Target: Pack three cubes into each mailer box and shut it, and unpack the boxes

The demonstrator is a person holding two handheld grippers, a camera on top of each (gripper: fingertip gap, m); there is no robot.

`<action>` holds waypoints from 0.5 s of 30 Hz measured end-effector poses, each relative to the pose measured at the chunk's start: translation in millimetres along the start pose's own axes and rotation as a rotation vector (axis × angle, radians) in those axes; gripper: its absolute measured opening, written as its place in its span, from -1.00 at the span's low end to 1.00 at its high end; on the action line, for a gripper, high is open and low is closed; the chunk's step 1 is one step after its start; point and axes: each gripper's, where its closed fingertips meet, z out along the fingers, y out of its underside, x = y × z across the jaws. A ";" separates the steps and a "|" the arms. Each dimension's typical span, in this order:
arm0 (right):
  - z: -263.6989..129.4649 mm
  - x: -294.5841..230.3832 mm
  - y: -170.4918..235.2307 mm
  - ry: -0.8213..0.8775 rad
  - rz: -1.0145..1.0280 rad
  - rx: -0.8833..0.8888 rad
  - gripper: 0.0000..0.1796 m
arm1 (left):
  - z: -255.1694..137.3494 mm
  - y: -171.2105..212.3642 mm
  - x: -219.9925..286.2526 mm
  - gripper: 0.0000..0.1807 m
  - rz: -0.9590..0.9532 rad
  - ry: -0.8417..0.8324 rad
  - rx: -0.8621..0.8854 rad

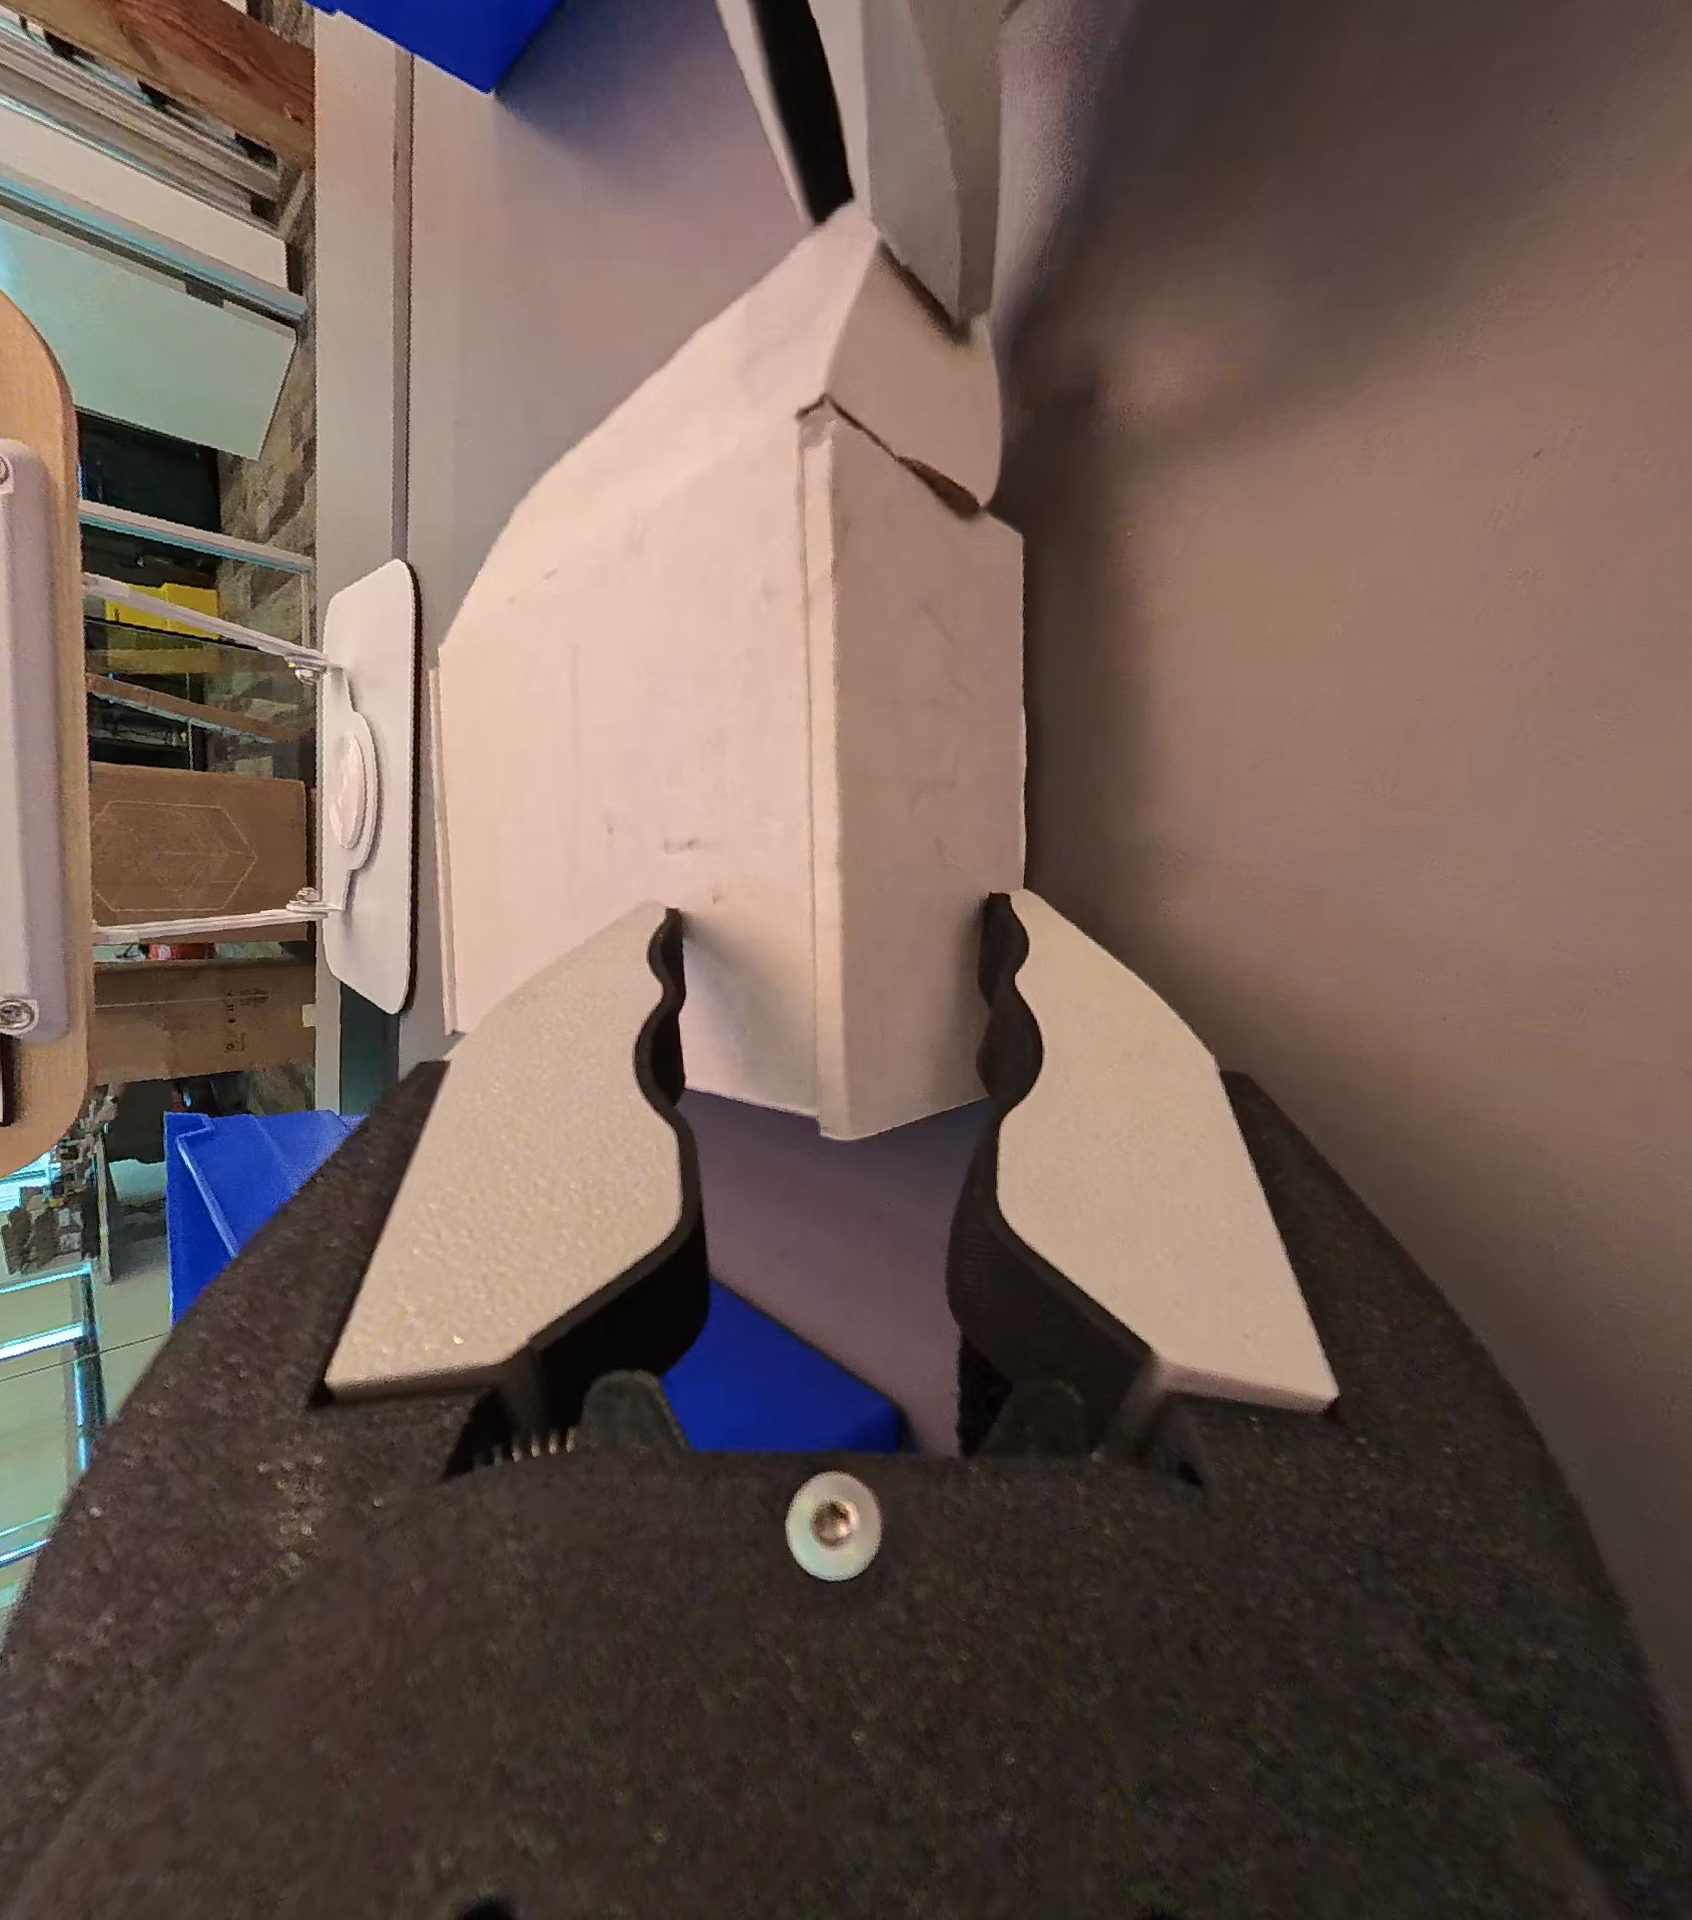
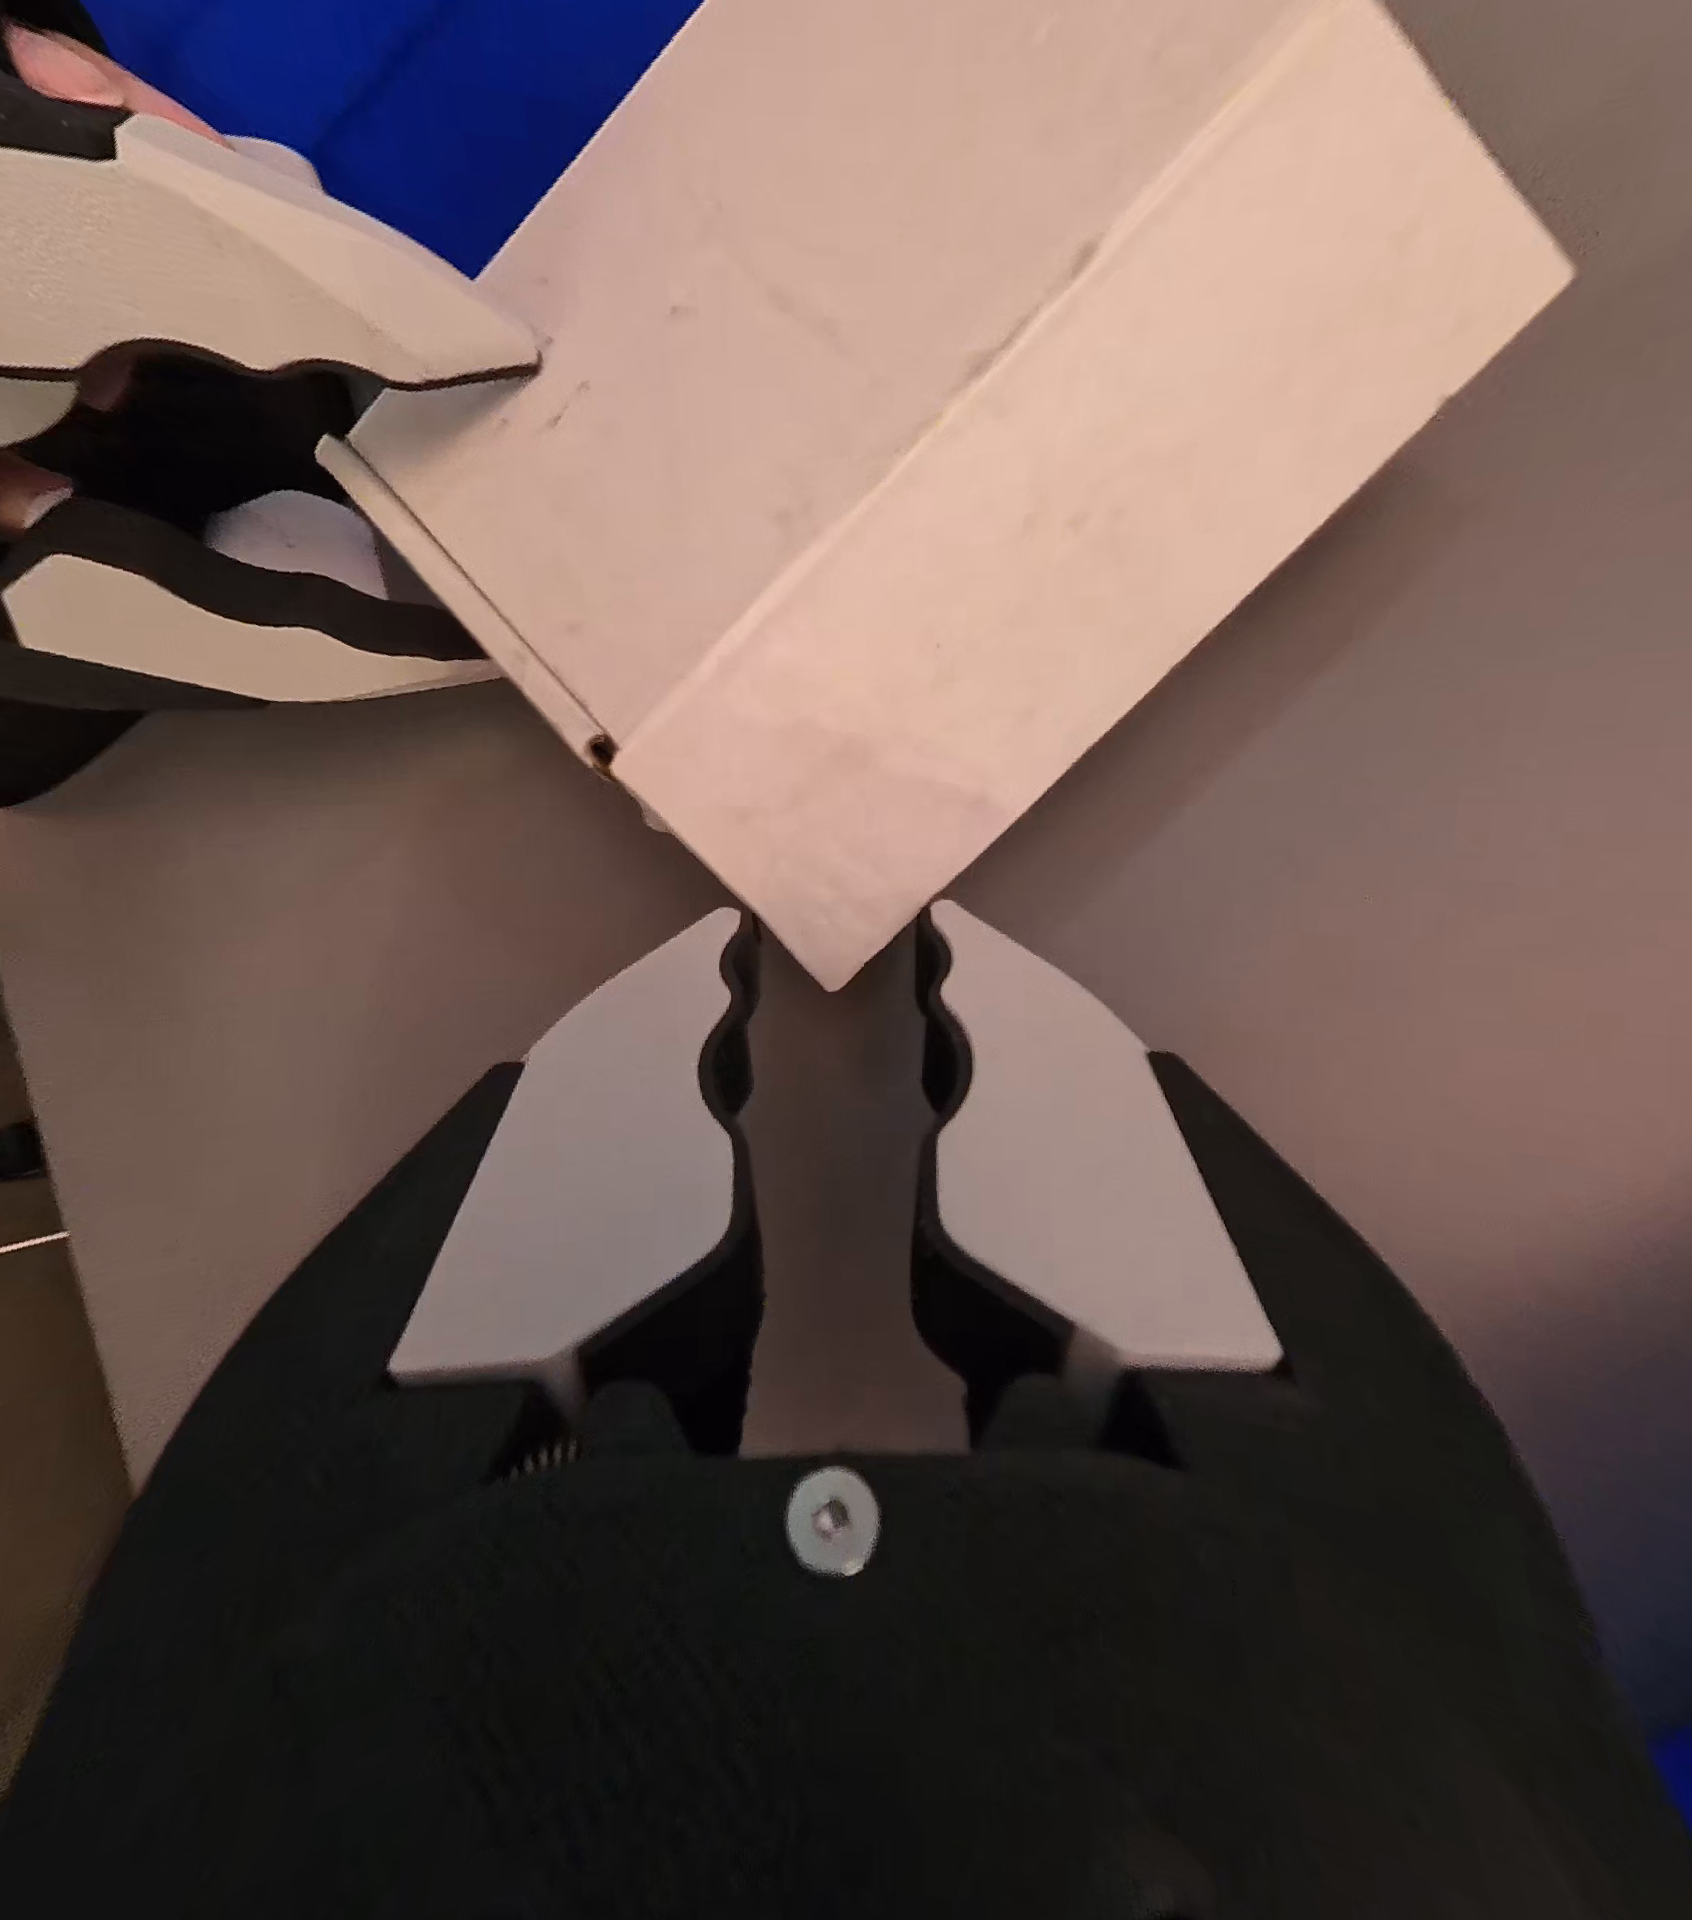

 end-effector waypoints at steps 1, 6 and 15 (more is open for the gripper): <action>-2.3 1.2 -1.5 0.025 -0.017 0.002 -0.68 | 0.0 0.1 -0.1 -0.39 0.001 0.001 0.001; -2.8 2.6 -1.3 0.076 -0.066 -0.011 -0.69 | 0.5 -0.2 -0.2 -0.39 0.001 0.000 0.004; -1.1 3.8 -2.4 0.072 -0.056 0.006 -0.69 | 0.9 -0.3 -0.3 -0.39 0.000 -0.001 0.001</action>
